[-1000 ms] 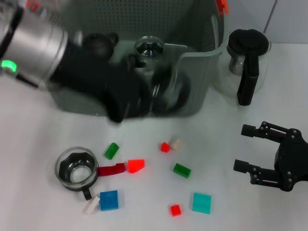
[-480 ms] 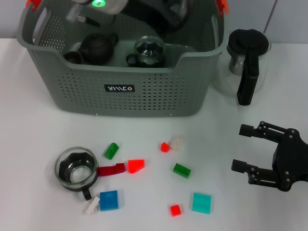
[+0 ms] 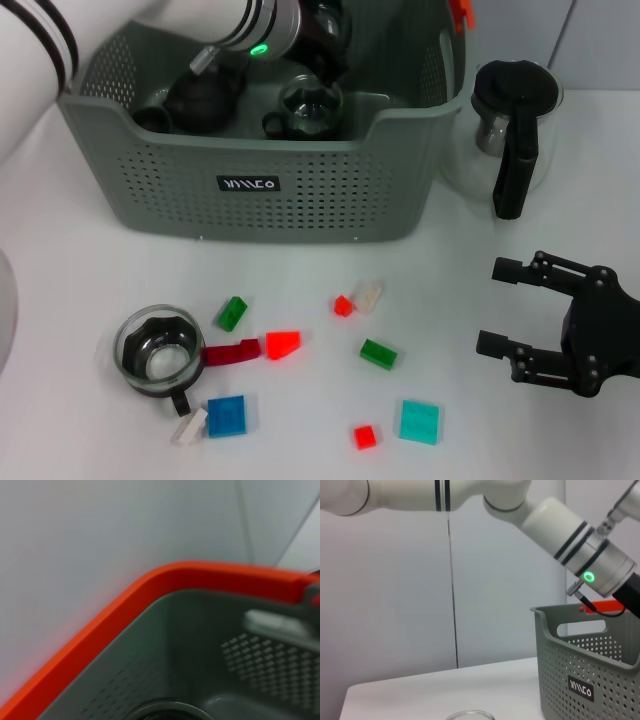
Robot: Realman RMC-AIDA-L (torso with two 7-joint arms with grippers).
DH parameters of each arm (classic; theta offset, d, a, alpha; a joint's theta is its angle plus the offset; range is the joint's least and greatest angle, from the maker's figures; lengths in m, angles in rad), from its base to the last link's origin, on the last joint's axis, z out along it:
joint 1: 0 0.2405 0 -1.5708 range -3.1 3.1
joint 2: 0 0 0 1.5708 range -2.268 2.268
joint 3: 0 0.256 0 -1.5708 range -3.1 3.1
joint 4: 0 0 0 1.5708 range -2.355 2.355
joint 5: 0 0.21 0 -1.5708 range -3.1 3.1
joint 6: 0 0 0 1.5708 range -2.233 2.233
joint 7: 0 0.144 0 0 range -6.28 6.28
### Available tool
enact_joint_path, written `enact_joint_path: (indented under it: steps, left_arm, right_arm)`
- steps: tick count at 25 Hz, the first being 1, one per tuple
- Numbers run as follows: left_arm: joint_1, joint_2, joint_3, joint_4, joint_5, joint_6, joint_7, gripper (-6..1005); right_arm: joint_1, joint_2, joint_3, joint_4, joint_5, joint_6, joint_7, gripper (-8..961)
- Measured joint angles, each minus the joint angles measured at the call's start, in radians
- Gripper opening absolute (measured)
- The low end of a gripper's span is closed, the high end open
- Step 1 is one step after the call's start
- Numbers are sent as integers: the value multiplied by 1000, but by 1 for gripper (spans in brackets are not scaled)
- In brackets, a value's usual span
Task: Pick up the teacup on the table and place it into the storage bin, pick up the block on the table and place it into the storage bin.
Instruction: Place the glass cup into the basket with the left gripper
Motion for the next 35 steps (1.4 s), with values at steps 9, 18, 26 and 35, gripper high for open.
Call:
enact_joint_path:
  steps: [9, 18, 26, 35]
  left_arm:
    - [-4, -7, 74, 149, 66, -165, -1, 48]
    - [-11, -10, 127, 158, 69, -137, -27, 54]
    - [-26, -11, 235, 153, 119, -110, -115, 183]
    - [218, -6, 226, -391, -21, 125, -189, 367]
  right_arm:
    - [2, 0, 0, 8, 0, 6, -1, 824]
    - [-2, 0, 0, 13, -3, 9, -3, 824]
    - [2, -2, 7, 24, -38, 9, -3, 825]
    - [-2, -6, 9, 25, -39, 4, -4, 825]
